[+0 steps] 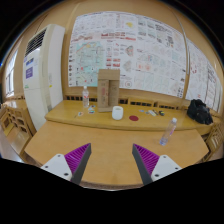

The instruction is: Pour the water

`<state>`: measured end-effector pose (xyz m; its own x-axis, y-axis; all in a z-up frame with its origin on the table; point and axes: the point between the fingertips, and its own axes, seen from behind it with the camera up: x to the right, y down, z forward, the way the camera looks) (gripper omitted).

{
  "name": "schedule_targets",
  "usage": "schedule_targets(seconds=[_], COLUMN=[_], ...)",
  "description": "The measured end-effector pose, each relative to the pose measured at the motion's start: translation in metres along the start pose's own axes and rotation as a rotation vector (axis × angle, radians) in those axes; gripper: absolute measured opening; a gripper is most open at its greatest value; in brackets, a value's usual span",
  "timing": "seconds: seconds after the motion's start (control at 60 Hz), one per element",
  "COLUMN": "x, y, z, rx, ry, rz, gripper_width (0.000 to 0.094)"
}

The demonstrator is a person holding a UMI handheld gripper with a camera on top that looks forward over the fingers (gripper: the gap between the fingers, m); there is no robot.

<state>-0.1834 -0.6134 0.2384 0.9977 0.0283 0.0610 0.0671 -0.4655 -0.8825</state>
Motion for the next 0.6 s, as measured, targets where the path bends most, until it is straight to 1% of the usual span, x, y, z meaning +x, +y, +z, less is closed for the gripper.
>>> schedule_targets(seconds=[0.1,0.2,0.367,0.467,0.6], x=[0.020,0.055,0.149,0.213,0.294], y=[0.017,0.047,0.110,0.132,0.127], z=[0.009,0.022,0.067,0.108,0.177], rx=[-0.029,-0.065,-0.099,-0.094,-0.030], ry=[0.018,0.028,0.109,0.152,0.180], rz=[0.014,0.051,0.058,0.071,0.089], gripper_width=[0.0848,0.0848,0.0849,0.0853,0.0852])
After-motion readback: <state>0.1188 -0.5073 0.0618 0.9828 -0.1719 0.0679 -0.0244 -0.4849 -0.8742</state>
